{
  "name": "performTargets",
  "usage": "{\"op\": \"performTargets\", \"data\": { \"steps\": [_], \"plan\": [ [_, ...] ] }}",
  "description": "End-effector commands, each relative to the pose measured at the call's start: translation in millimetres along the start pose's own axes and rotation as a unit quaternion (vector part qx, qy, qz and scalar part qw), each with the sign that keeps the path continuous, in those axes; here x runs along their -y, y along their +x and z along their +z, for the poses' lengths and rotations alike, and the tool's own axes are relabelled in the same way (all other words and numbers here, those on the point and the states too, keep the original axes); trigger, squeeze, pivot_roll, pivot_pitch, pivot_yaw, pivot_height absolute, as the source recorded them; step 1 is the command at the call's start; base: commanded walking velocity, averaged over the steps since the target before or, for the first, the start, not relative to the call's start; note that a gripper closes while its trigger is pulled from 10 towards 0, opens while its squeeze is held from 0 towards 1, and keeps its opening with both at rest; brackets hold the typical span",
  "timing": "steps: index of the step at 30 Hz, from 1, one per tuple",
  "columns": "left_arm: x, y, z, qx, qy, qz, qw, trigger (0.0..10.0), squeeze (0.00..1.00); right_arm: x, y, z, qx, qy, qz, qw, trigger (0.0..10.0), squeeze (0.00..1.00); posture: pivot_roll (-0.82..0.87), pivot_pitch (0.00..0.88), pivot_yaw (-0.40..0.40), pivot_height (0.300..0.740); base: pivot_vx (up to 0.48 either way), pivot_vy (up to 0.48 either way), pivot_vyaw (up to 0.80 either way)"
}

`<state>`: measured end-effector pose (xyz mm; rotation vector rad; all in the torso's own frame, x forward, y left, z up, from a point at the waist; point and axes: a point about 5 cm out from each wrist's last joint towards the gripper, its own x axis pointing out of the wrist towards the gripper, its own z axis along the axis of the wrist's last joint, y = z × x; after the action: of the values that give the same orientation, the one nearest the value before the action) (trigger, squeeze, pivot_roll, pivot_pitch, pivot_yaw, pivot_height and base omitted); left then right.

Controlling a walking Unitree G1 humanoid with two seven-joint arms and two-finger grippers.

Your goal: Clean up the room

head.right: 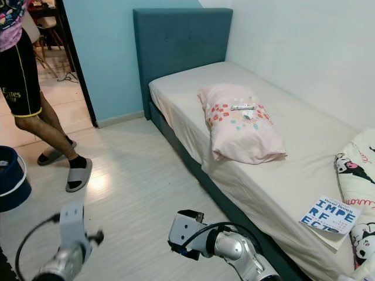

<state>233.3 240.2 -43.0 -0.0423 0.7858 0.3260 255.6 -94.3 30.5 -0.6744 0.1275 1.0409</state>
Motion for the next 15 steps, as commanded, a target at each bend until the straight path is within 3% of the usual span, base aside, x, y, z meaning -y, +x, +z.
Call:
{"op": "performTargets", "data": {
  "steps": [1, 2, 7, 15],
  "plan": [
    [-6.0, -1.2, -10, -0.018, 0.025, 0.007, 0.999, 10.0, 0.0, -1.1, -1.5, -1, -0.003, -0.002, 0.0, 1.0, 10.0, 0.0, -0.1, 0.0, -0.055, 0.74, 0.0, 0.0, 0.0],
    [-11.9, -3.4, -23, -0.036, 0.039, 0.013, 0.998, 10.0, 0.0, -1.8, -1.6, -1, -0.003, -0.002, 0.0, 1.0, 10.0, 0.0, -0.09, 0.0, -0.059, 0.74, 0.0, 0.0, 0.0],
    [-20.6, -7.6, -41, -0.06, 0.051, 0.023, 0.997, 10.0, 0.0, -2.2, -1.2, 1, -0.001, -0.003, 0.001, 1.0, 10.0, 0.0, -0.09, 0.0, -0.058, 0.74, 0.0, 0.0, 0.0],
    [-18.1, -14.7, -67, -0.096, 0.082, 0.01, 0.992, 10.0, 0.0, -2.7, -1.4, 5, 0.005, -0.004, 0.0, 1.0, 10.0, 0.0, -0.1, 0.0, -0.046, 0.74, 0.0, 0.0, 0.0]
  ]
}}
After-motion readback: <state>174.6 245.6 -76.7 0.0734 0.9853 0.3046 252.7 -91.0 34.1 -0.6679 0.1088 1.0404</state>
